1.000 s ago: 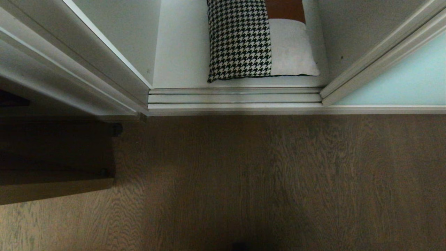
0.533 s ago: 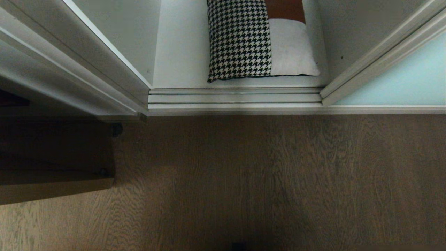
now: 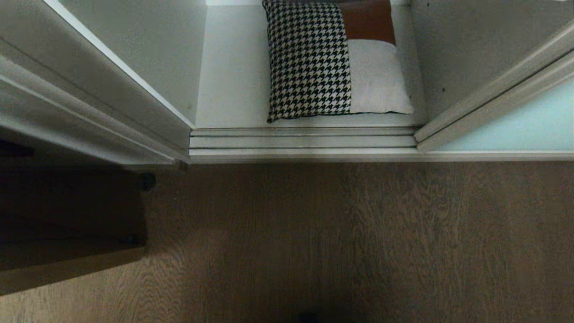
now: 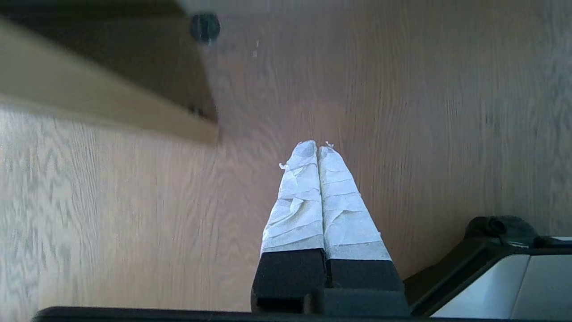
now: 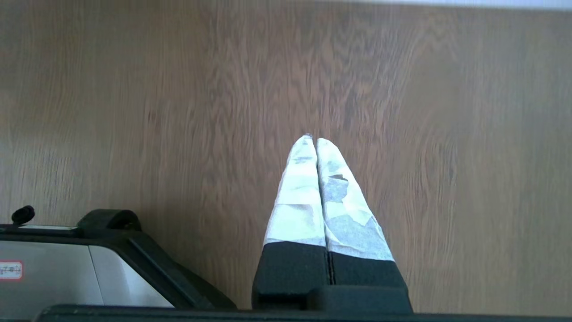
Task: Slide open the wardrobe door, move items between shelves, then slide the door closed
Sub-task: Place the pillow on the higher shelf
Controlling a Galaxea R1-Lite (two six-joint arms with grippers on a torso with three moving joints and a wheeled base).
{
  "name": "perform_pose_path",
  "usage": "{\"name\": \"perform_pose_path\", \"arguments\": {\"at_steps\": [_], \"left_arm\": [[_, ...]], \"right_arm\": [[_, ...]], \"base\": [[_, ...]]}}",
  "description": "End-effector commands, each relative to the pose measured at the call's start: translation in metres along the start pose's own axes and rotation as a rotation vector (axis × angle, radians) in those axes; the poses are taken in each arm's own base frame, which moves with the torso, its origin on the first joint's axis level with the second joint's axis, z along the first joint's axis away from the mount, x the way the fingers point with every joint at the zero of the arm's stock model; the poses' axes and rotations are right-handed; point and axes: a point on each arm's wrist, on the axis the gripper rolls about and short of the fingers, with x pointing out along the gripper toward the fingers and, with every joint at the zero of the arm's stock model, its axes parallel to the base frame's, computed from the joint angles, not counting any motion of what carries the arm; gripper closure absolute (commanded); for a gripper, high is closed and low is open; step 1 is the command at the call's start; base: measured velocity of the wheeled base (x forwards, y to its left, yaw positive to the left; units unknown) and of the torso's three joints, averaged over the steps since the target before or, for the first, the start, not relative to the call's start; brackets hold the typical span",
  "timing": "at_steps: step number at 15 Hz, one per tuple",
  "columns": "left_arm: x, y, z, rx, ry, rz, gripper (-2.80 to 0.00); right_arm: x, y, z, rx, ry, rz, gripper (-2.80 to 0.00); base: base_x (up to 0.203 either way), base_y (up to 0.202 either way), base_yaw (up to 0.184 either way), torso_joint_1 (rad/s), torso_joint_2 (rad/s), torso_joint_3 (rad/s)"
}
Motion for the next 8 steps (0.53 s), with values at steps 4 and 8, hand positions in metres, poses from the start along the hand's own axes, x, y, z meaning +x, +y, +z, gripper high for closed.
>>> {"name": "perform_pose_path", "arguments": {"at_steps": [4,8], "left_arm": [[0.0003,0.0000,-0.0004,-0.006,0.006,0.001,0.00],[0.0004,0.0000,-0.0004,-0.007,0.006,0.000,0.00]], "right_arm": [[0.0000,0.0000,0.0000,0.001,-0.001,0.000,0.00],[0.0000,0.0000,0.0000,0.001,-0.001,0.000,0.00]], "base": [[0.194,0.000,0.001,0.002,0.00,0.000],[0.196,0.000,0.001,0.002,0.00,0.002]]}}
